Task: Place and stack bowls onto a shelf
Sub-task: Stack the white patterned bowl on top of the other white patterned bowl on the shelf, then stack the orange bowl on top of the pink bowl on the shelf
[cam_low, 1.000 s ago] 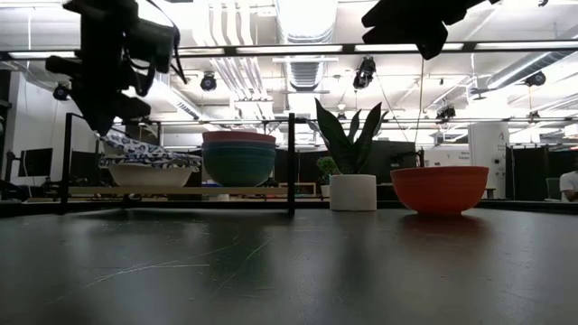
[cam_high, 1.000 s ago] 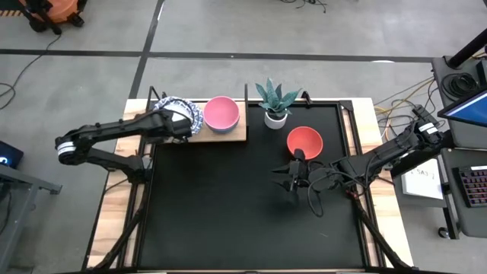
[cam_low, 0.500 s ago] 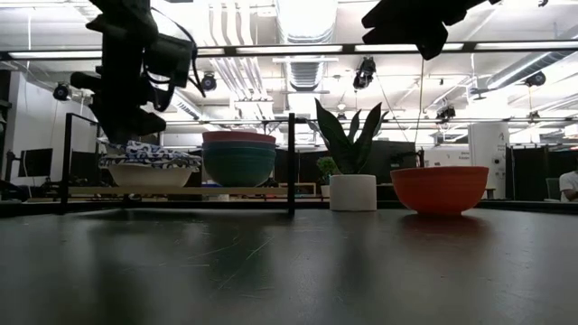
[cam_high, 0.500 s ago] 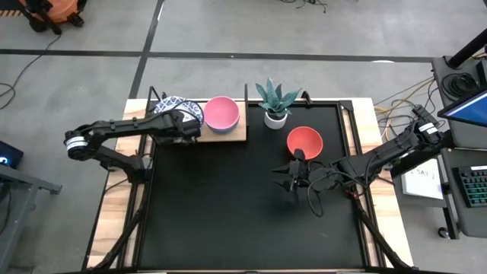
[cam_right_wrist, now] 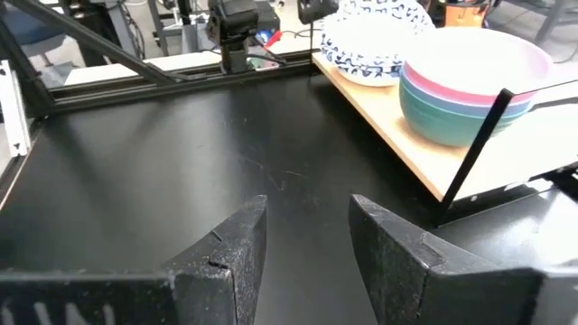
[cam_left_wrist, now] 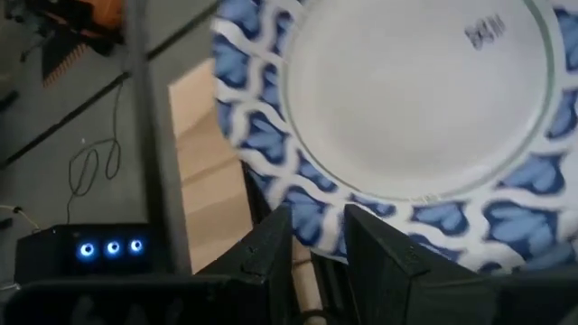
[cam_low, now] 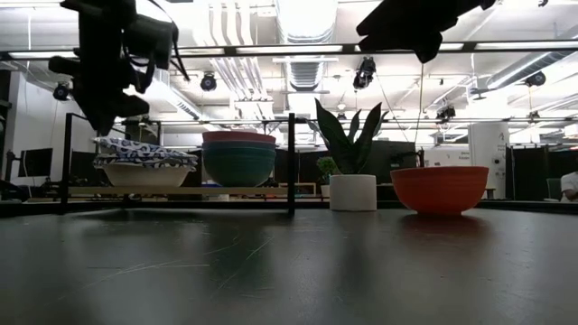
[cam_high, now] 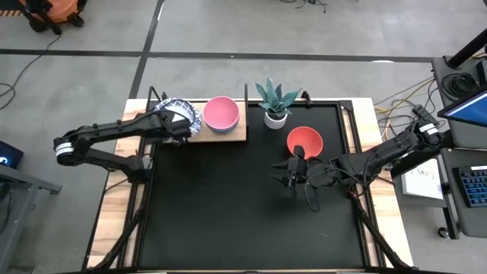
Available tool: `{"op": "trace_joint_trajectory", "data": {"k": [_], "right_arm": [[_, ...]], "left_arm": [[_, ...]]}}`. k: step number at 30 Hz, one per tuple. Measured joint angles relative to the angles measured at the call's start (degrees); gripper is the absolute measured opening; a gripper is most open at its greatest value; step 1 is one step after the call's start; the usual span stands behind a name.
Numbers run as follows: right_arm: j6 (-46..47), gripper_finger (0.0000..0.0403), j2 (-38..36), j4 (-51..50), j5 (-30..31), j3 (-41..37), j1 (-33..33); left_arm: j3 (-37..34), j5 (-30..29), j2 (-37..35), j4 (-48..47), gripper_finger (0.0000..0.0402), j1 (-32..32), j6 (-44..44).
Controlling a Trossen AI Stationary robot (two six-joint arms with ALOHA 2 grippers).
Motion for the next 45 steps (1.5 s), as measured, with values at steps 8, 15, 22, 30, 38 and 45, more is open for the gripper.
{"op": "trace_joint_trajectory", "data": {"k": [8, 15, 22, 30, 38, 45], "right_arm": [[-0.1, 0.0148, 0.0, 0.0, 0.0, 0.0, -1.3], [0.0, 0.0148, 0.0, -0.1, -0.1, 0.0, -1.2], [0.0, 0.0148, 0.0, -0.1, -0.2, 0.0, -1.2], [-1.9, 0.0148, 0.0, 0.0, -0.4, -0.2, -1.2], [-6.8, 0.0148, 0.0, 3.4, -3.7, -4.0, -1.2], [-11.5, 0.0148, -0.4, 16.3, -10.6, -10.5, -2.2]], "left_arm": [[-0.3, -2.1, -1.2, 0.0, 0.0086, 0.1, -1.7], [-4.4, -0.4, 0.1, 2.0, 0.0086, 0.1, -3.7], [-6.8, 3.5, 0.6, 11.6, 0.0086, 0.0, -0.2], [-3.4, 3.2, -0.7, 10.4, 0.0086, -3.1, 0.8], [-2.7, 1.1, -6.0, 17.5, 0.0086, -21.0, 1.6], [-4.4, -2.4, -9.9, 28.8, 0.0086, -42.1, 10.6]]}}
